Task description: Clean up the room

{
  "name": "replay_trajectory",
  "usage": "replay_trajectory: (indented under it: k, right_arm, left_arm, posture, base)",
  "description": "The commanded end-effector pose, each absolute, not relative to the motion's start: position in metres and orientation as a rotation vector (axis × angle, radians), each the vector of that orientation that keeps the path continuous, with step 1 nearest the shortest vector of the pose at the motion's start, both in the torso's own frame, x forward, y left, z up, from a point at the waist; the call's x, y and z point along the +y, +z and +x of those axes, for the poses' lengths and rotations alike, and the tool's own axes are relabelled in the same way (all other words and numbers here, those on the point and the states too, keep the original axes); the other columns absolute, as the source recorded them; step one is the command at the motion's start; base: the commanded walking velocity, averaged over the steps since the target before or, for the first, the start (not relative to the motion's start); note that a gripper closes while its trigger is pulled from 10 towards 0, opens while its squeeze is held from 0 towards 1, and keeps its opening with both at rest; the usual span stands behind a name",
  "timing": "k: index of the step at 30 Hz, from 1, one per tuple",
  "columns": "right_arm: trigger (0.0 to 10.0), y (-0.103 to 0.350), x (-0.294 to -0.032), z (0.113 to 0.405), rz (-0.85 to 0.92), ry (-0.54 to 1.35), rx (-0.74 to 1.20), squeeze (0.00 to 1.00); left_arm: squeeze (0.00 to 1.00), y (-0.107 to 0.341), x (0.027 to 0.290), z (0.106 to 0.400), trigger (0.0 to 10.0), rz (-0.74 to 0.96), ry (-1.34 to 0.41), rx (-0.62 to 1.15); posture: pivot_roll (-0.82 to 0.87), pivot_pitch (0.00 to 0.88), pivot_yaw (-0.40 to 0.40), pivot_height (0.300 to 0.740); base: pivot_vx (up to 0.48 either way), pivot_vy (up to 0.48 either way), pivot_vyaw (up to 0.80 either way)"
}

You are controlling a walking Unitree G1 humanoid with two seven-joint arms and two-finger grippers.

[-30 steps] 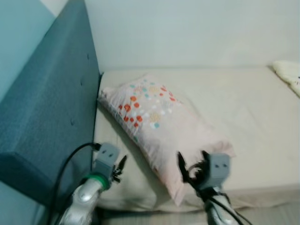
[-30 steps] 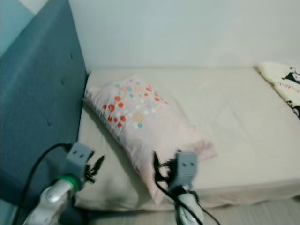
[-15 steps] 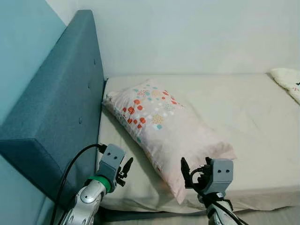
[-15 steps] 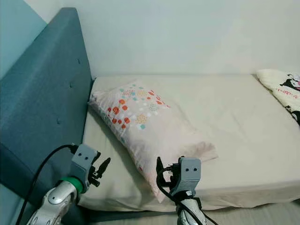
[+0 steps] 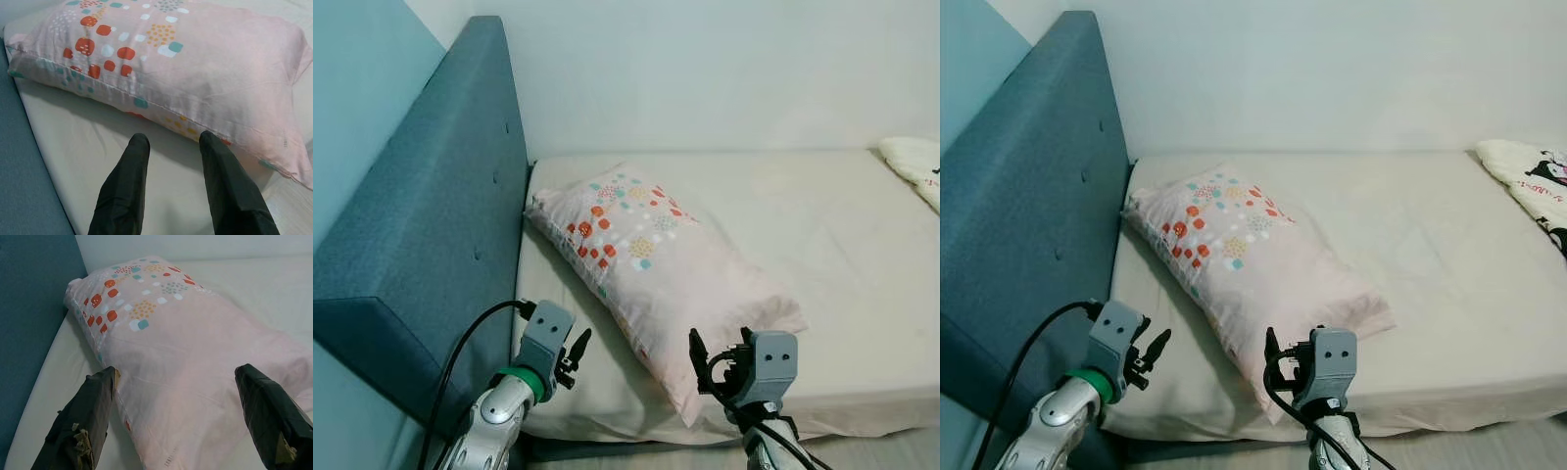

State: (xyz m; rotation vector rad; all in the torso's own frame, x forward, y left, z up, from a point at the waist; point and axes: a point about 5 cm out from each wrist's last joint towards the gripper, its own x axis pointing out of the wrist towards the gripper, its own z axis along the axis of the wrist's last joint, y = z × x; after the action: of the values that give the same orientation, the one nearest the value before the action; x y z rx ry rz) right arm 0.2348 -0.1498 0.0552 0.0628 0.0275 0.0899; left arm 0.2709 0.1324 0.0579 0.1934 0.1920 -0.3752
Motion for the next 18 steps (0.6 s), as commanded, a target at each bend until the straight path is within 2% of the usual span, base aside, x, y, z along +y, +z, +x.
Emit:
replay_trajectory:
  k: [1,10,18]
  right_arm:
    - [10.0,0.053,-0.151,0.233,0.065,0.084,0.033,0.00]
    - [10.0,0.054,-0.152,0.234,0.065,0.082,0.030,0.00]
    - [10.0,0.065,-0.164,0.247,0.043,0.049,-0.017,0.00]
  left_arm:
    - [0.00,0.052,0.131,0.270,10.0,0.192,-0.380,0.217]
    - [0.00,0.052,0.131,0.275,10.0,0.134,-0.349,0.279]
    - [0.00,0.065,0.129,0.283,10.0,0.051,-0.333,0.285]
  posture:
    - [-0.01,0.017,0.015,0.715]
    - [-0.01,0.017,0.015,0.690]
    - [-0.01,0.017,0.015,0.660]
  base:
    - [0.000,0.000,0.00]
    - [0.000,0.000,0.00]
    - [0.000,0.000,0.00]
